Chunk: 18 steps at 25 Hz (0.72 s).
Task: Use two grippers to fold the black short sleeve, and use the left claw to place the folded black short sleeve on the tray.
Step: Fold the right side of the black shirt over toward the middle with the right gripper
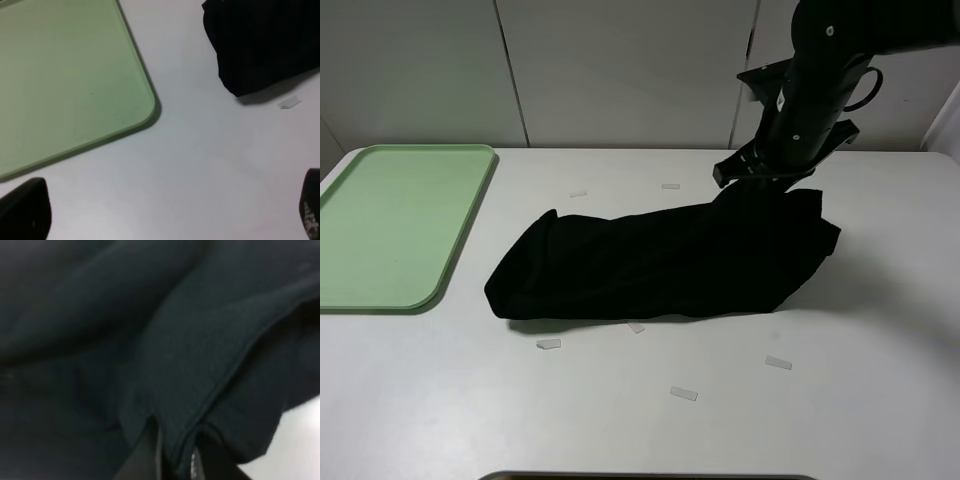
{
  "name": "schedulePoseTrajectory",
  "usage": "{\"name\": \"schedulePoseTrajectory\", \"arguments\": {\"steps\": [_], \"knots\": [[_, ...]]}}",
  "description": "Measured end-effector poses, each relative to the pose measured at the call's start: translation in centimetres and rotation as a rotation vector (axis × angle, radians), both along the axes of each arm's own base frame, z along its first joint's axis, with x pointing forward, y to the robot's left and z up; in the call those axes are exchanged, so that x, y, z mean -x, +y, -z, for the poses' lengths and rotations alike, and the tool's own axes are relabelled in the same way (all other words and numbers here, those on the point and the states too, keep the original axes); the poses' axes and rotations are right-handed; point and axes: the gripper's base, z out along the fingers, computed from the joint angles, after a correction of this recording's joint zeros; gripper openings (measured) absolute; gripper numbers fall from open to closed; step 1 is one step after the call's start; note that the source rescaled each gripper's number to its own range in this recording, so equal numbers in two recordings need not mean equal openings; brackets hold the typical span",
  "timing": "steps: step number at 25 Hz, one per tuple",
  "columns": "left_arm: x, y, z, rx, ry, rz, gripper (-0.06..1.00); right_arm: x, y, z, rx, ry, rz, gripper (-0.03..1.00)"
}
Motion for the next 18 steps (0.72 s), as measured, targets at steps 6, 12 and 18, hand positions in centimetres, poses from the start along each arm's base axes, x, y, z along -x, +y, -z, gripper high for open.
{"name": "schedulePoseTrajectory", "arguments": {"steps": [6,12,18], "knots": [[0.0,0.0,0.0,0.0,0.0,0.0,1.0,0.6,2.9,2.0,-0.046,0.037,-0.04,0.01],[0.0,0.0,0.0,0.0,0.0,0.0,1.0,1.4,6.0,3.3,-0.132,0.045,-0.064,0.01],[0.0,0.0,0.0,0.0,0.0,0.0,1.0,1.7,7.6,5.2,-0.155,0.062,-0.079,0.01]]}}
